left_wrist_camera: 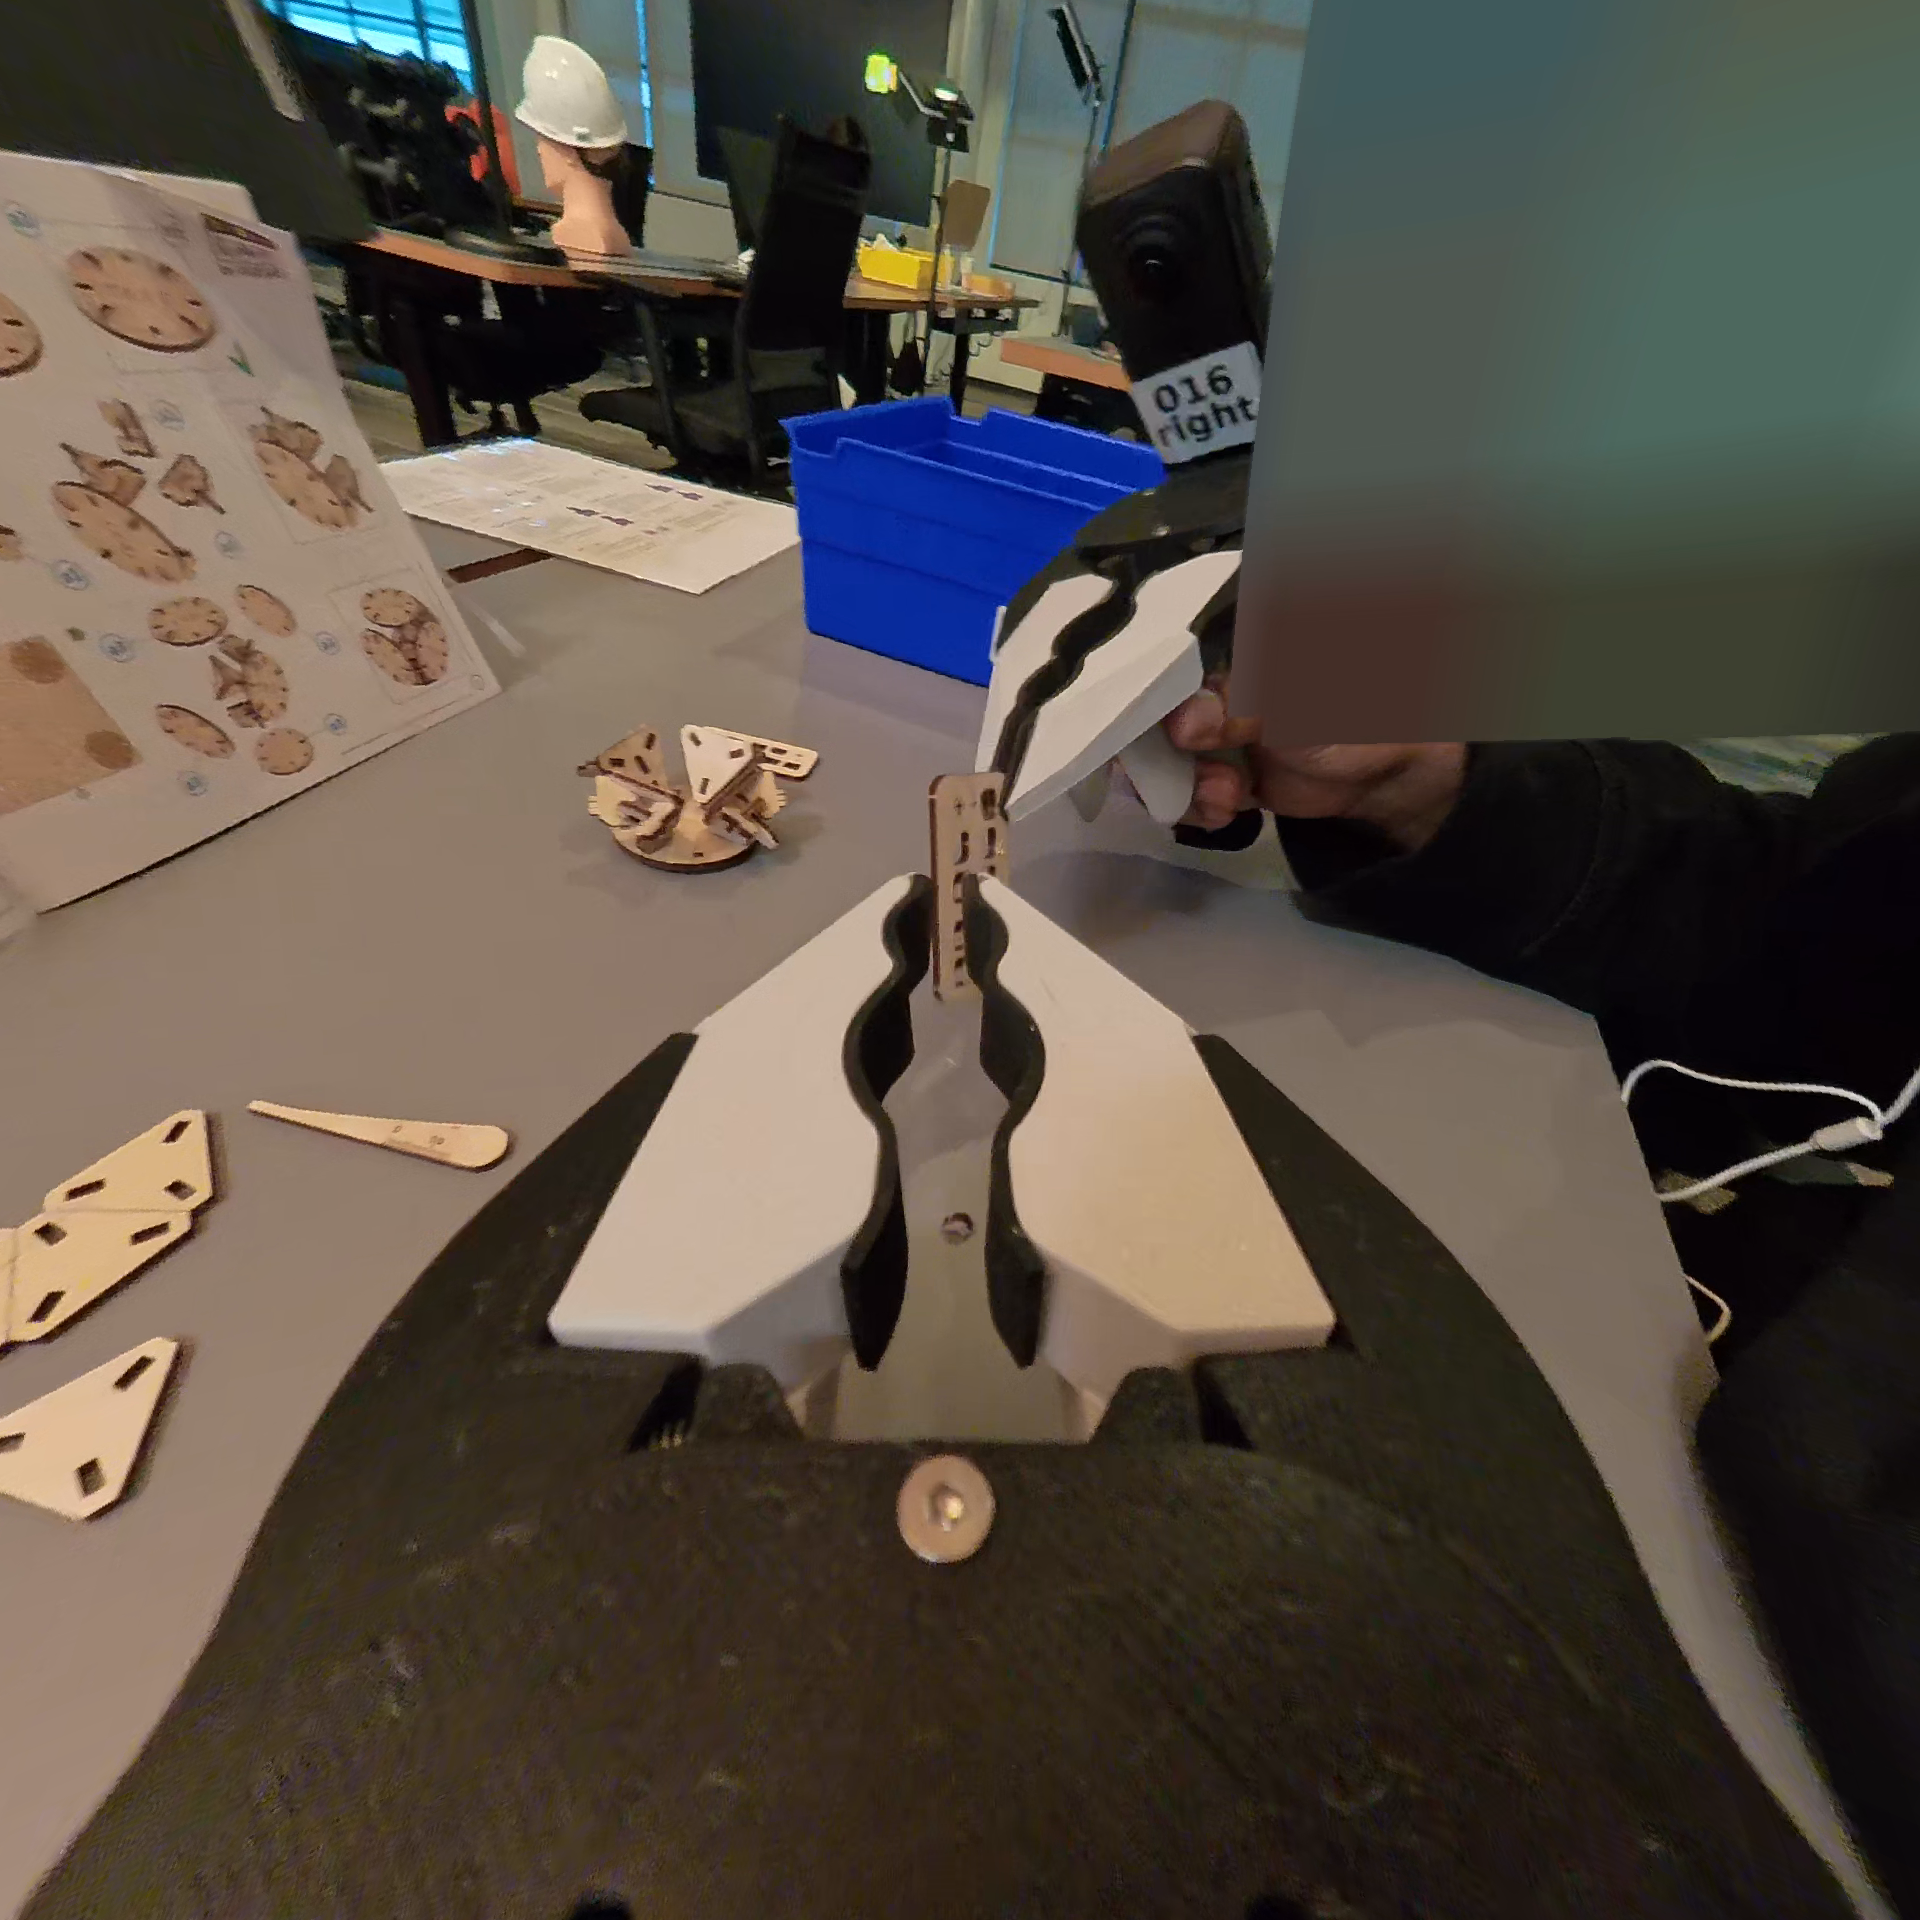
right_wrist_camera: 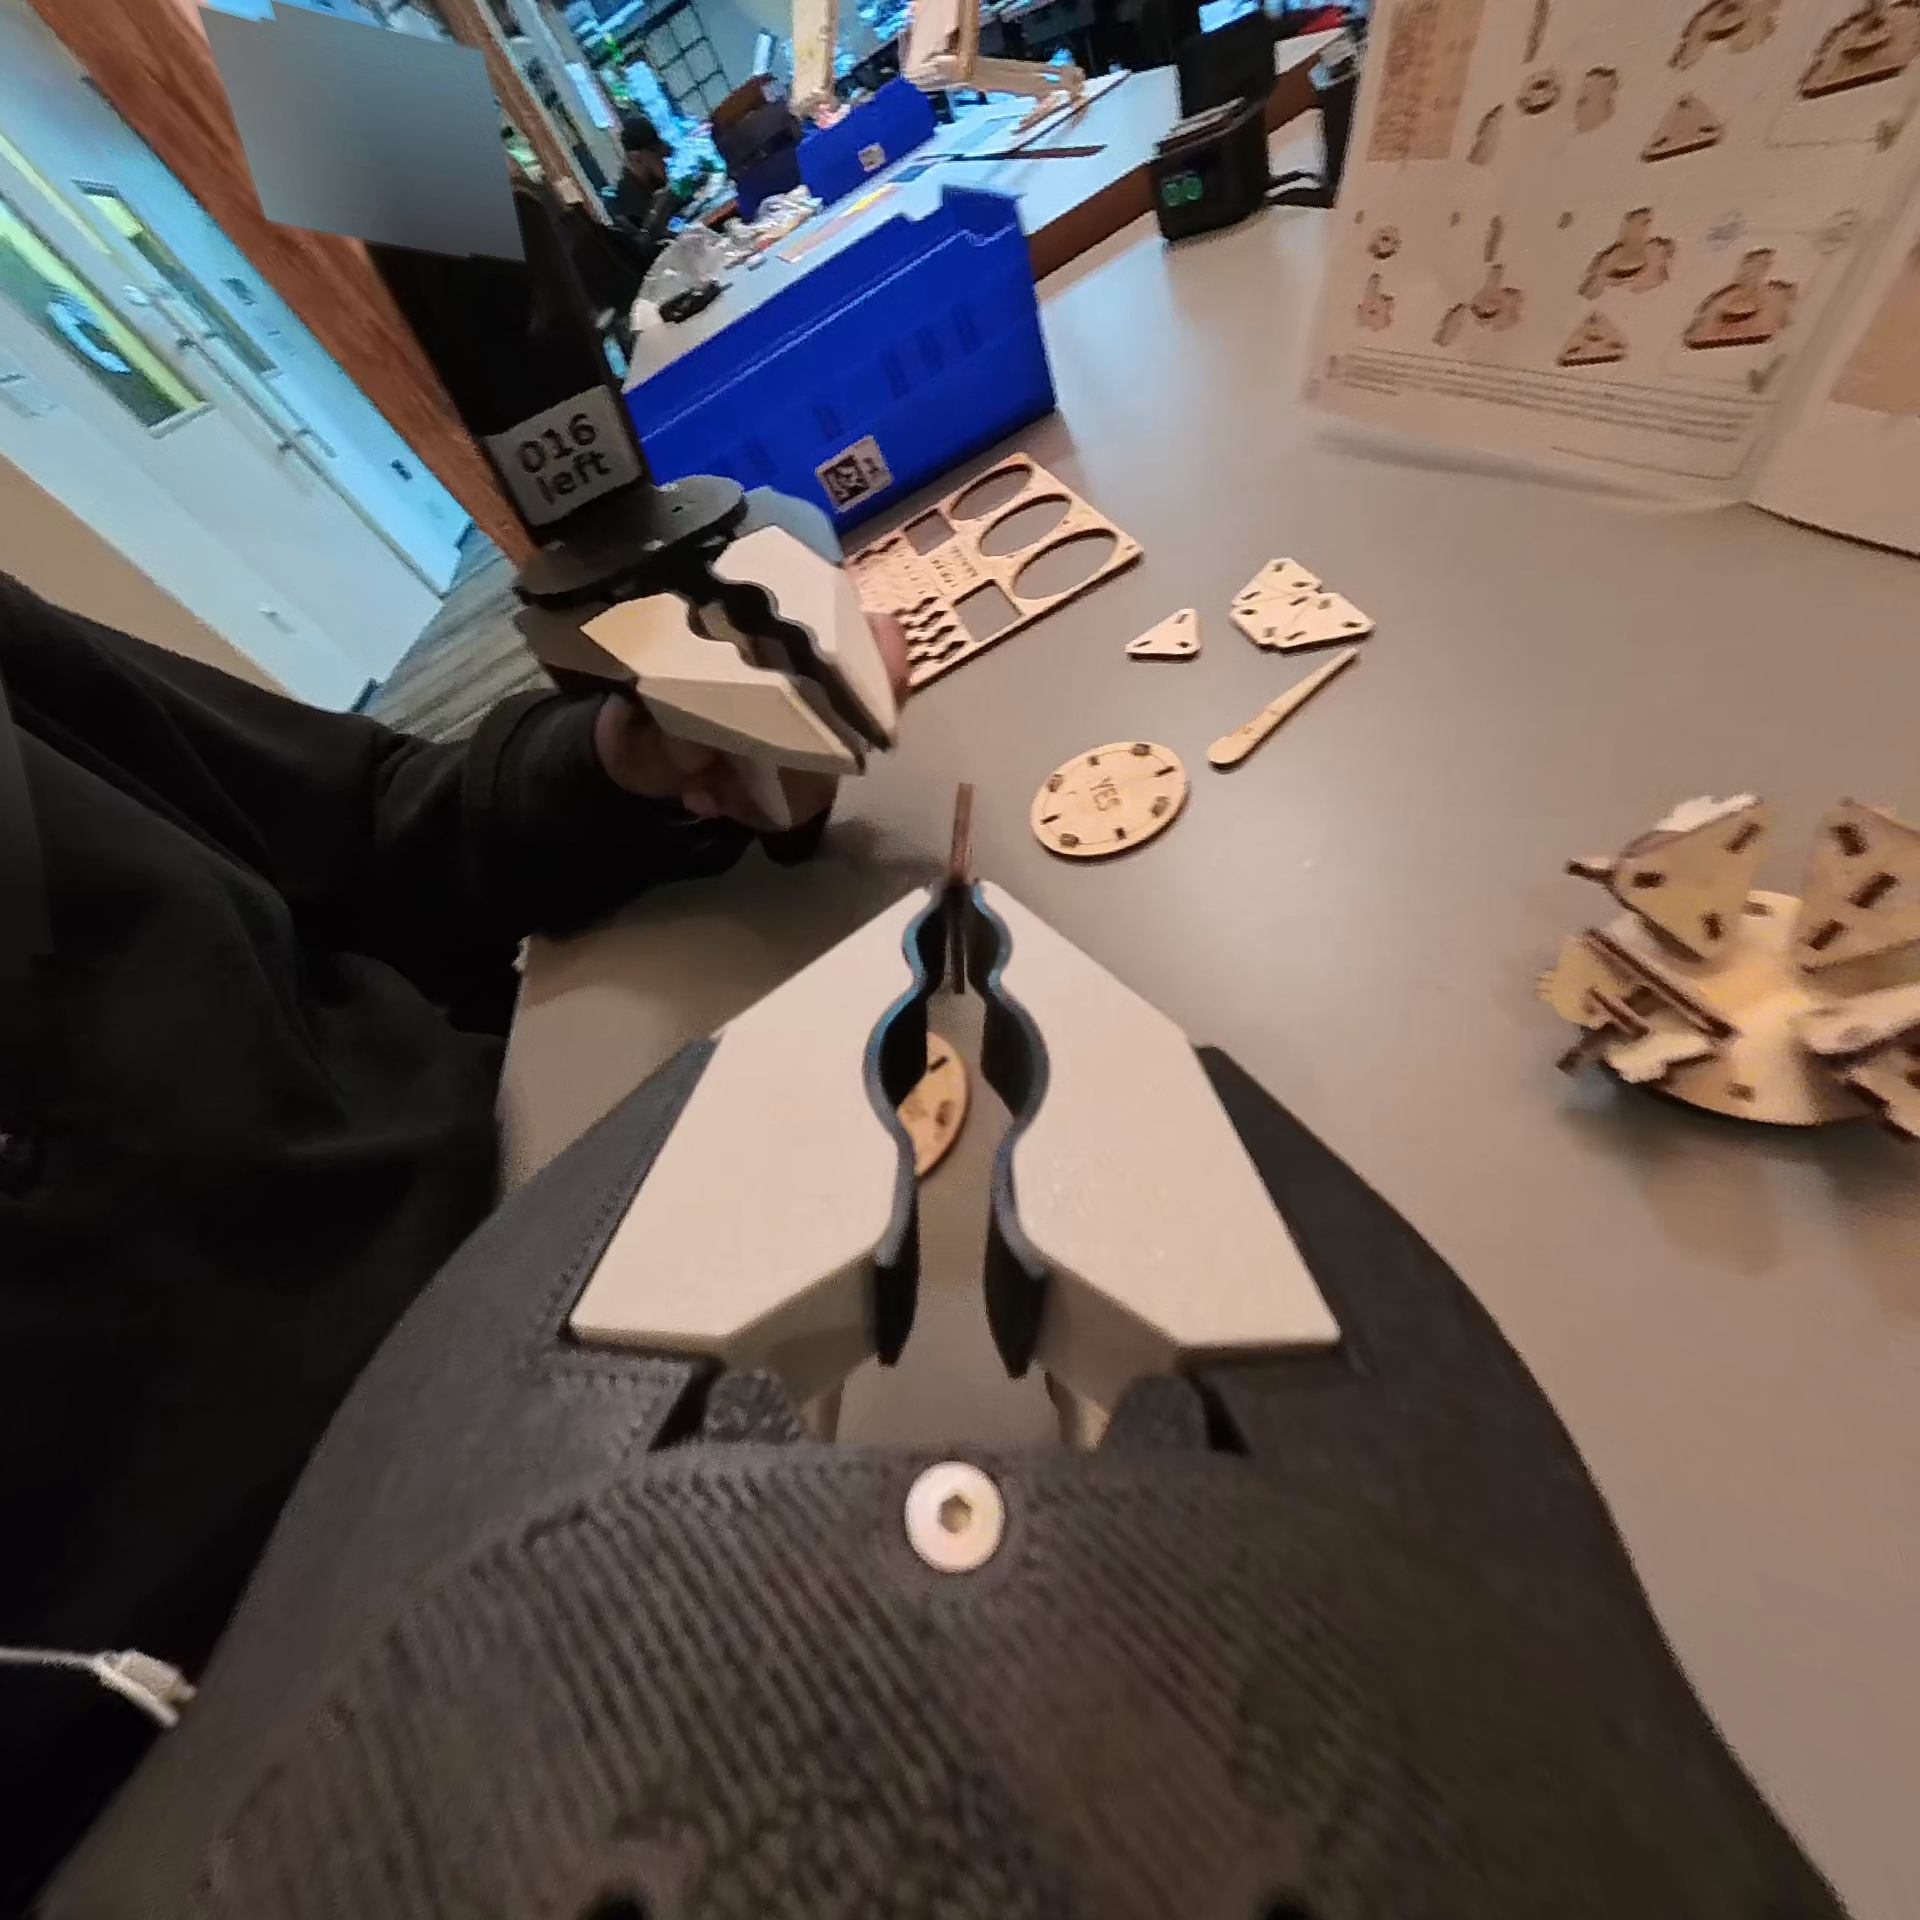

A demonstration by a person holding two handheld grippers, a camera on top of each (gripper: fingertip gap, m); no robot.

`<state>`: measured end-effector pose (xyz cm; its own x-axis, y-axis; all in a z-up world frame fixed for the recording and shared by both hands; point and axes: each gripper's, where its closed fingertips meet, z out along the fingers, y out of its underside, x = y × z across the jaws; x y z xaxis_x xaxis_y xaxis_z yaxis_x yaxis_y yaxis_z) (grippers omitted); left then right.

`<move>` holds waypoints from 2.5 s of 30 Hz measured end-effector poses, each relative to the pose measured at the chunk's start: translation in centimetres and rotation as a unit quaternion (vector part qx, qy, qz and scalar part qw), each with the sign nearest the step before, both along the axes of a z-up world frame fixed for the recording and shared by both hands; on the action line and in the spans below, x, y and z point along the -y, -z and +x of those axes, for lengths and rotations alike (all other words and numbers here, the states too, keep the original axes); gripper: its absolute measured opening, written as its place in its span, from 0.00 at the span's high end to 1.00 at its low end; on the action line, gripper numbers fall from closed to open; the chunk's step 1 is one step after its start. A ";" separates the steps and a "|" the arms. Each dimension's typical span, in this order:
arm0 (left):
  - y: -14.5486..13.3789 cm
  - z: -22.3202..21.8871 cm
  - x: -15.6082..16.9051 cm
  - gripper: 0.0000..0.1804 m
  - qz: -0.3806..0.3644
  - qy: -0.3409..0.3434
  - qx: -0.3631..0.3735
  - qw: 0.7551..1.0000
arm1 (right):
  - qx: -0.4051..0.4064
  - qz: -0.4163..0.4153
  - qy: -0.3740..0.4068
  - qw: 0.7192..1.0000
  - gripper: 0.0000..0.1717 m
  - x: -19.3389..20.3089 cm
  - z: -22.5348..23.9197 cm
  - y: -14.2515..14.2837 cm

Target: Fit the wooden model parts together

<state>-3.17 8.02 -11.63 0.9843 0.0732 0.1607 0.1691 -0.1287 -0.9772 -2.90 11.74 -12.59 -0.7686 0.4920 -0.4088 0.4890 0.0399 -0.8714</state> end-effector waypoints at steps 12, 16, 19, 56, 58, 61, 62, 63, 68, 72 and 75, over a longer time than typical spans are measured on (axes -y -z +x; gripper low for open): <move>-0.2 -1.9 0.7 1.00 0.008 -0.045 0.016 0.999 | -0.143 0.405 0.188 0.883 1.00 -9.5 -3.0 3.2; -0.1 -2.0 0.7 1.00 0.006 -0.047 0.013 0.999 | -0.144 0.446 0.152 0.870 0.99 -9.0 -2.7 4.5; -0.2 -2.1 0.8 1.00 0.010 -0.050 0.016 0.999 | -0.129 0.464 0.121 0.868 0.98 -8.3 -2.1 5.6; 2.6 -2.0 0.3 0.99 -0.074 -0.050 0.063 0.994 | 0.009 0.214 0.056 0.975 0.95 1.2 -2.0 7.1; 2.8 -2.0 0.3 0.99 -0.079 -0.050 0.069 0.993 | 0.004 0.235 0.057 0.970 0.94 1.4 -2.1 7.6; 2.9 -2.0 0.3 0.99 -0.081 -0.049 0.071 0.993 | 0.001 0.256 0.056 0.965 0.93 1.6 -2.2 8.1; 2.9 -2.0 0.3 0.98 -0.082 -0.049 0.071 0.993 | 0.000 0.258 0.058 0.964 0.94 1.6 -2.3 8.1; 2.9 -1.9 0.3 0.98 -0.083 -0.048 0.070 0.993 | 0.000 0.259 0.060 0.964 0.95 1.5 -2.4 8.1; 3.0 -1.9 0.2 0.97 -0.087 -0.045 0.072 0.993 | 0.004 0.247 0.046 0.968 1.00 1.7 -2.0 7.9; 3.0 -1.8 0.2 0.94 -0.083 -0.037 0.078 0.993 | -0.037 0.190 0.051 0.980 1.00 1.8 -1.7 5.6; 2.9 -1.5 0.2 0.94 -0.078 -0.025 0.081 0.993 | -0.044 0.095 0.038 0.994 1.00 2.1 -1.1 3.1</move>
<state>-4.69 7.86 -14.50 0.9408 0.1583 0.2997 0.3328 -0.2638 -0.9054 -4.00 9.64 -15.67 -0.7550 0.6118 -0.2359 0.4191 0.1735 -0.8912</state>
